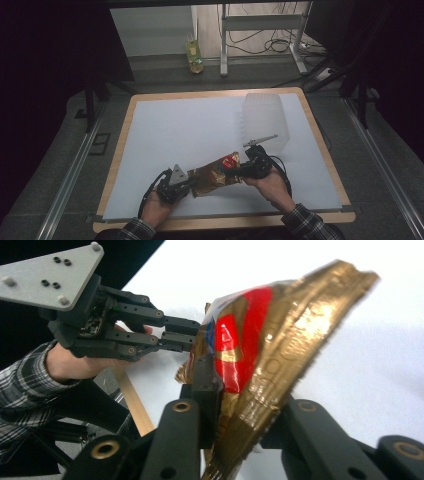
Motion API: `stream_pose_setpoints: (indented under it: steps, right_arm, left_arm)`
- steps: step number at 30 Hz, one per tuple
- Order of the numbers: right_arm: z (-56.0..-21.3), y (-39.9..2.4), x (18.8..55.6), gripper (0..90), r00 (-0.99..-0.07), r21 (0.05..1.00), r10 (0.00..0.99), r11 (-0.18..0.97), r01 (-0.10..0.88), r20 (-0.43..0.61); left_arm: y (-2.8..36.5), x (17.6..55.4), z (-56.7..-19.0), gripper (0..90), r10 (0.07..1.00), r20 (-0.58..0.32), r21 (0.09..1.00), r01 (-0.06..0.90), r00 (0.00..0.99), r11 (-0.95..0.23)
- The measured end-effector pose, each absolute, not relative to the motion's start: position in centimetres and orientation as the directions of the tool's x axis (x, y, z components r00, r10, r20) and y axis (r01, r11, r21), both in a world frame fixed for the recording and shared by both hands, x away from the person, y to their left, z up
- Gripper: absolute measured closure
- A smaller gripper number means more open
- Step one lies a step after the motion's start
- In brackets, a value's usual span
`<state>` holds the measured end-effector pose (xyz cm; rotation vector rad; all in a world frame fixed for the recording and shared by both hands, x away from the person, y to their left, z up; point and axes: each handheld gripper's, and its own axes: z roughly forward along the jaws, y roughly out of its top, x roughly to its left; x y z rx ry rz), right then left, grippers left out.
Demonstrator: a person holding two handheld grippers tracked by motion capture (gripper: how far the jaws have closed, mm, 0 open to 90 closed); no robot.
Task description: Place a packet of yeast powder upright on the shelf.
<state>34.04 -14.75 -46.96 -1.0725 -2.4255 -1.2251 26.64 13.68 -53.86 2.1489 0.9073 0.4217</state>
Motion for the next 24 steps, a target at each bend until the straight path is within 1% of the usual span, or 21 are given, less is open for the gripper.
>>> stream_pose_setpoints:
  steps: [2, 6, 7, 10, 14, 18, 20, 22, 24]
  right_arm:
    - [-46.5, -14.7, 34.1, 77.1, -0.728, 0.618, 0.499, 0.401, 0.676, 0.471]
    - [-45.5, -14.5, 34.1, 77.8, -0.765, 0.636, 0.481, 0.44, 0.634, 0.429]
    - [-45.5, -14.5, 34.1, 77.8, -0.765, 0.636, 0.481, 0.44, 0.634, 0.429]
    - [-44.4, -14.5, 34.1, 78.2, -0.8, 0.65, 0.465, 0.481, 0.589, 0.38]
    - [-43.2, -14.5, 34.2, 78.4, -0.834, 0.661, 0.449, 0.524, 0.537, 0.321]
    - [-42.4, -14.7, 34.4, 78.3, -0.848, 0.67, 0.445, 0.54, 0.51, 0.287]
    - [-42.3, -14.7, 34.5, 78.4, -0.853, 0.673, 0.444, 0.546, 0.5, 0.274]
    - [-41.8, -14.8, 34.7, 78.3, -0.861, 0.672, 0.448, 0.564, 0.481, 0.24]
    - [-41.6, -14.9, 34.8, 78.3, -0.864, 0.671, 0.448, 0.569, 0.475, 0.231]
  left_arm:
    - [14.0, 26.7, -53.8, 79.8, 0.714, -0.008, 0.75, 0.477, 0.7, -0.458]
    - [14.2, 26.7, -53.7, 74.0, 0.695, -0.01, 0.756, 0.461, 0.719, -0.465]
    - [14.2, 26.7, -53.7, 72.1, 0.695, -0.01, 0.756, 0.461, 0.719, -0.465]
    - [14.1, 26.6, -53.5, 64.7, 0.677, -0.026, 0.768, 0.448, 0.736, -0.457]
    - [13.9, 26.7, -53.5, 58.2, 0.674, -0.056, 0.775, 0.457, 0.737, -0.436]
    - [14.0, 26.6, -53.4, 50.8, 0.674, -0.069, 0.785, 0.458, 0.735, -0.418]
    - [14.0, 26.6, -53.4, 45.7, 0.676, -0.069, 0.786, 0.457, 0.734, -0.416]
    - [14.0, 26.6, -53.3, 43.4, 0.677, -0.068, 0.792, 0.452, 0.733, -0.41]
    - [14.0, 26.5, -53.3, 39.8, 0.678, -0.067, 0.793, 0.451, 0.732, -0.409]
